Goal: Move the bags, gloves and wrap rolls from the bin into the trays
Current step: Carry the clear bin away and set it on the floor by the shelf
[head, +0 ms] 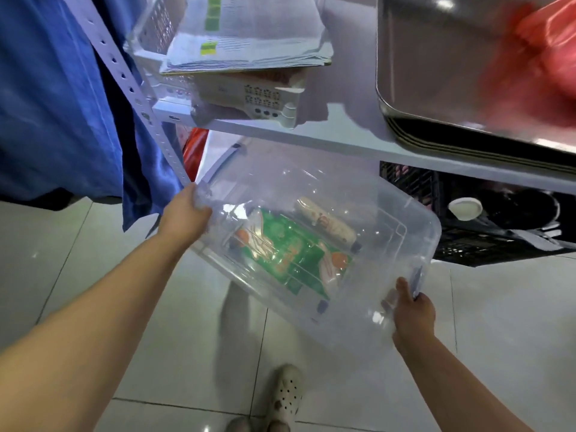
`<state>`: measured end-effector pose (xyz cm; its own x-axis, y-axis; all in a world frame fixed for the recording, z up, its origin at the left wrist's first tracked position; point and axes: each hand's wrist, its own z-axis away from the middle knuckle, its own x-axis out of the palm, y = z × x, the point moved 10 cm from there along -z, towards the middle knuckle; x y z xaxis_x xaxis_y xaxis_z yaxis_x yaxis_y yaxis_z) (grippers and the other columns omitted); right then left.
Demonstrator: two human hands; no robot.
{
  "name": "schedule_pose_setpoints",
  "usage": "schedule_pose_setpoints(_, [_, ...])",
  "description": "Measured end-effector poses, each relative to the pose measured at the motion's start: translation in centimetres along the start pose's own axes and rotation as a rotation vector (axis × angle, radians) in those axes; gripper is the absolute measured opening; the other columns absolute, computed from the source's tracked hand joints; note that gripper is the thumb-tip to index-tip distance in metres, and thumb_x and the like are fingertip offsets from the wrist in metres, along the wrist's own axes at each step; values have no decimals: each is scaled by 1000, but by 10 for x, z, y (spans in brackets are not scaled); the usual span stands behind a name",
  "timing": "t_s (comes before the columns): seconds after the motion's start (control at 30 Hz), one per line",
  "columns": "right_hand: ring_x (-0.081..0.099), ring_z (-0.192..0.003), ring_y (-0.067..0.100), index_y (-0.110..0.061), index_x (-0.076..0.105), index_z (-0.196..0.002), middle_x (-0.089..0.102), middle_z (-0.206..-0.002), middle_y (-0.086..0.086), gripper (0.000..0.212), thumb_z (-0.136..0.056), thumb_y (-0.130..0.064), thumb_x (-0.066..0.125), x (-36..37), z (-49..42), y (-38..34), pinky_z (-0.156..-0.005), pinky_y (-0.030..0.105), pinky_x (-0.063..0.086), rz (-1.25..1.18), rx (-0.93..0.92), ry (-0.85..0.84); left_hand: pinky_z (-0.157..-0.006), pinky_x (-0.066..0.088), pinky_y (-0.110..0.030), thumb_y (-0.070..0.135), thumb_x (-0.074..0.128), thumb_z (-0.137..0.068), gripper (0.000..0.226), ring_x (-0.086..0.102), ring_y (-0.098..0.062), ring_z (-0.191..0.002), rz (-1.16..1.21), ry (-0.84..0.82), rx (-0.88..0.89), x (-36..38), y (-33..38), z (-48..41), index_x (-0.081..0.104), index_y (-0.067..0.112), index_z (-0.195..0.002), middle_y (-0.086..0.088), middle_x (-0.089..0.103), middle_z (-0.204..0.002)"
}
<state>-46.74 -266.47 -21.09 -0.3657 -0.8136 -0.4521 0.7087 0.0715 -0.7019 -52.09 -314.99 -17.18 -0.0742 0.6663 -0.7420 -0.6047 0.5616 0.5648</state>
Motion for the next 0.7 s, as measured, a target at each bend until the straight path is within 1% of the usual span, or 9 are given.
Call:
schedule_pose_setpoints(0.07, [62, -69, 28, -8, 58, -81, 62, -78, 10, 31, -88, -38, 58, 3, 0, 5, -67, 38, 50, 19, 40, 19, -72, 42, -35, 9, 53, -81, 32, 57, -34, -88, 38, 58, 58, -4, 8, 4, 55, 13, -113, -16, 63, -102])
schedule_pose_setpoints(0.17, [60, -71, 30, -6, 59, -85, 61, -81, 13, 33, -87, -39, 60, 10, 5, 16, -65, 37, 48, -6, 126, 28, -61, 41, -28, 1, 58, -77, 15, 56, -19, -67, 191, 206, 102, -10, 17, 28, 54, 12, -86, -7, 60, -80])
schedule_pose_setpoints(0.2, [61, -72, 31, -6, 59, -84, 61, -82, 14, 33, -86, -39, 60, 13, 8, 17, -66, 39, 49, -9, 150, 32, -62, 42, -28, 1, 62, -76, 20, 55, -18, -68, 263, 213, 45, -5, 11, 38, 54, 11, -90, -9, 60, -86])
schedule_pose_setpoints(0.27, [63, -78, 36, -2, 61, -86, 64, -87, 20, 38, -86, -40, 60, 22, 15, 19, -71, 43, 50, 14, 193, 45, -82, 45, -32, 7, 65, -81, 39, 57, -28, -95, 367, 99, -129, 25, -4, 56, 47, 2, -115, -19, 57, -112])
schedule_pose_setpoints(0.3, [63, -81, 37, 1, 62, -90, 64, -90, 23, 42, -86, -41, 59, 27, 20, 19, -73, 44, 50, 24, 206, 51, -92, 42, -35, 12, 62, -85, 49, 53, -32, -108, 368, 14, -192, 42, -7, 65, 40, -1, -126, -20, 56, -120])
schedule_pose_setpoints(0.33, [63, -83, 37, 4, 63, -95, 65, -91, 25, 46, -87, -41, 59, 33, 26, 18, -73, 43, 49, 21, 213, 55, -93, 39, -36, 17, 58, -89, 54, 52, -32, -111, 340, -59, -223, 57, -6, 72, 34, -1, -133, -17, 59, -117])
schedule_pose_setpoints(0.43, [56, -77, 29, 7, 59, -105, 59, -87, 20, 51, -88, -40, 57, 65, 48, 12, -69, 37, 45, -28, 230, -11, -78, 46, -37, 24, 56, -89, 47, 58, -27, -82, 288, -164, -230, 77, 6, 88, 40, 1, -126, 1, 60, -79])
schedule_pose_setpoints(0.57, [59, -79, 30, 6, 56, -102, 60, -89, 19, 41, -88, -33, 61, 122, 82, 2, -75, 40, 50, -221, 323, -67, -77, 56, -48, 25, 64, -81, 35, 63, -30, -81, 367, -197, -374, 83, -15, 99, 45, 7, -104, -11, 60, -92])
schedule_pose_setpoints(0.7, [62, -86, 29, -7, 54, -87, 63, -92, 14, 17, -89, -22, 62, 185, 110, -7, -88, 47, 52, -363, 424, -275, -55, 58, -33, 13, 62, -85, 21, 64, -21, -67, 650, -138, -467, 71, -36, 90, 49, 3, -98, -15, 58, -91])
